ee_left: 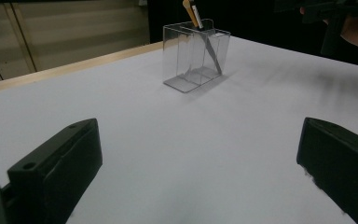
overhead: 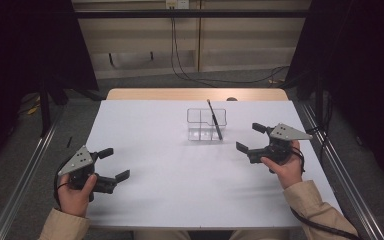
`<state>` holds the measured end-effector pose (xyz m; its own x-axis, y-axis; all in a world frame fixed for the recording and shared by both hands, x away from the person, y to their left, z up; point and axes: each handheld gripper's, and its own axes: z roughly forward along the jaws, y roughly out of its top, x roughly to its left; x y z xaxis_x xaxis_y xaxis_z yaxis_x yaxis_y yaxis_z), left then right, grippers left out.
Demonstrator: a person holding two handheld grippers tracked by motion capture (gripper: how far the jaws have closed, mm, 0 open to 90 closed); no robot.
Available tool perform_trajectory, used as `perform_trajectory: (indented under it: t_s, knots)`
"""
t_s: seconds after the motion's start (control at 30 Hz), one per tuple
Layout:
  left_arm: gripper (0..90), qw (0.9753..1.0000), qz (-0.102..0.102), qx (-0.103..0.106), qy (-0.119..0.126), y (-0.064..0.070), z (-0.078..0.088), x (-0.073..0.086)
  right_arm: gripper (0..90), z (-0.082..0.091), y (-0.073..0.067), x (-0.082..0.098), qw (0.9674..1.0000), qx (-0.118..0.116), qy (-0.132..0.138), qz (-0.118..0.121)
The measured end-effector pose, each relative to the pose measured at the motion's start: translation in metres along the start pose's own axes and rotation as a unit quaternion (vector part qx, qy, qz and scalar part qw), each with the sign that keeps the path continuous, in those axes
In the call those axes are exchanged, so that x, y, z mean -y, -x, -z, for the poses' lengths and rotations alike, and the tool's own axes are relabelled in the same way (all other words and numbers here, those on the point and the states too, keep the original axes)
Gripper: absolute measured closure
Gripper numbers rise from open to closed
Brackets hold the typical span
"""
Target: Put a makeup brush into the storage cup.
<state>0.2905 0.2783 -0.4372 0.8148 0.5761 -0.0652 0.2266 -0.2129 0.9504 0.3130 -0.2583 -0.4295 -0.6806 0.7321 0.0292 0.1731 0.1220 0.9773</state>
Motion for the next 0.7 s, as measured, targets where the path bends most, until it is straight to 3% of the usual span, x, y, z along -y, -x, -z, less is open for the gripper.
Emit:
perform_trajectory:
  t_s: [0.7]
  knots:
    - [0.0, 1.0, 0.0, 0.0, 0.001, 0.001, 0.0, 0.0, 3.9, 0.026, 0.0, 0.006, 0.9998, 0.013, -0.009, 0.01]
